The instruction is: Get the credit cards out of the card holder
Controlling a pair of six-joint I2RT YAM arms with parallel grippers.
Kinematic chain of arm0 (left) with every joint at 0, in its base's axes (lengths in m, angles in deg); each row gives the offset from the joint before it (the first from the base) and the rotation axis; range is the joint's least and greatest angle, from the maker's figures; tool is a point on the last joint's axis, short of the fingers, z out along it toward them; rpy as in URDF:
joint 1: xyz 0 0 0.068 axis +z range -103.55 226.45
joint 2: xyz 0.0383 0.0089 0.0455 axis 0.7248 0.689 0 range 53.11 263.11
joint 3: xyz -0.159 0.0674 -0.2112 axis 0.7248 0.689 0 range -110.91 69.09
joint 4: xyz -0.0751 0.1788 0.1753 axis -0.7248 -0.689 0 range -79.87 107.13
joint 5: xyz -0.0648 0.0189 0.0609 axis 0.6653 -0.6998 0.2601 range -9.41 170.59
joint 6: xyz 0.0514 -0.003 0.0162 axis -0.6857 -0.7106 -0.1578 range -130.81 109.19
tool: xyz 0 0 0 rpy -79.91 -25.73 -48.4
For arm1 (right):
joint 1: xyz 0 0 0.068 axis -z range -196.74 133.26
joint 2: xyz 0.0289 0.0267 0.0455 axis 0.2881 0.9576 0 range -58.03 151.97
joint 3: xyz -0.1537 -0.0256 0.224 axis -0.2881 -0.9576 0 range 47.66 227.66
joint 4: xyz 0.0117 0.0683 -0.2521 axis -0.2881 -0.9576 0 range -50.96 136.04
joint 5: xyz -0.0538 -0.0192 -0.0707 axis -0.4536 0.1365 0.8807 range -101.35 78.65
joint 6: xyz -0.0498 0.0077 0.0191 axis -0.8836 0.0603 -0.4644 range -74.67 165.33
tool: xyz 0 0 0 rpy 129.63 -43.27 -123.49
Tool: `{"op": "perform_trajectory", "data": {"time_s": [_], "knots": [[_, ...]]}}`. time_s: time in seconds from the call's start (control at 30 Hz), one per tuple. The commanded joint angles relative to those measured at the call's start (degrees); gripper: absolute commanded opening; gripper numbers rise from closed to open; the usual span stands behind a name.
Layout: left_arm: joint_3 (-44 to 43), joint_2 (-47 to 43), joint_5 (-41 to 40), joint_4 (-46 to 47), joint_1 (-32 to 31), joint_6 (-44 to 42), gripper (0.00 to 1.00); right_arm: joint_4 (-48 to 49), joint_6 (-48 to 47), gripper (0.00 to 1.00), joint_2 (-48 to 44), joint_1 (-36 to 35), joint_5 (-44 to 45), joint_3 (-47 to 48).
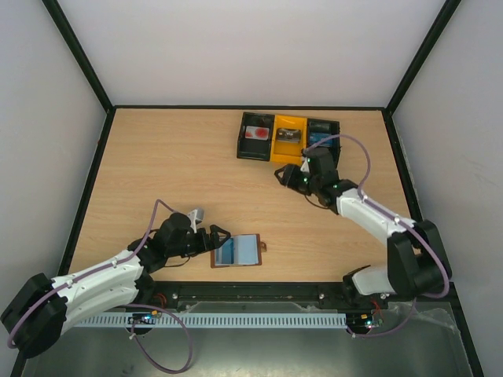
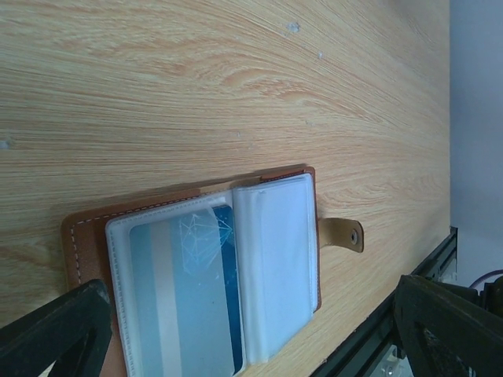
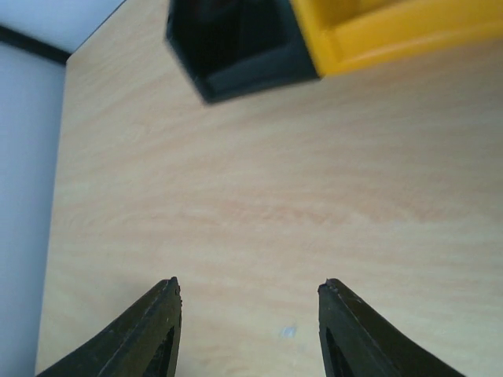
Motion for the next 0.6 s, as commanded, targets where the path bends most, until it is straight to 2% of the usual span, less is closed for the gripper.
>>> {"op": "perform_trajectory", "data": {"time_s": [0.0, 0.27, 0.57], "knots": [[-0.4, -0.4, -1.0, -1.8, 0.3, 0.0, 0.98, 2.4, 2.9, 0.48, -5.8, -6.0, 1.8, -5.1], [0.5, -0.7, -1.9, -2.1, 0.3, 1.1, 0.93, 10.1, 11.5, 0.45, -11.0, -19.7, 6.0, -15.1], [0.9, -1.1, -1.4, -2.5, 0.2, 1.1, 0.84, 21.3, 19.9, 0.36, -5.6, -34.8, 10.8, -20.1]]}}
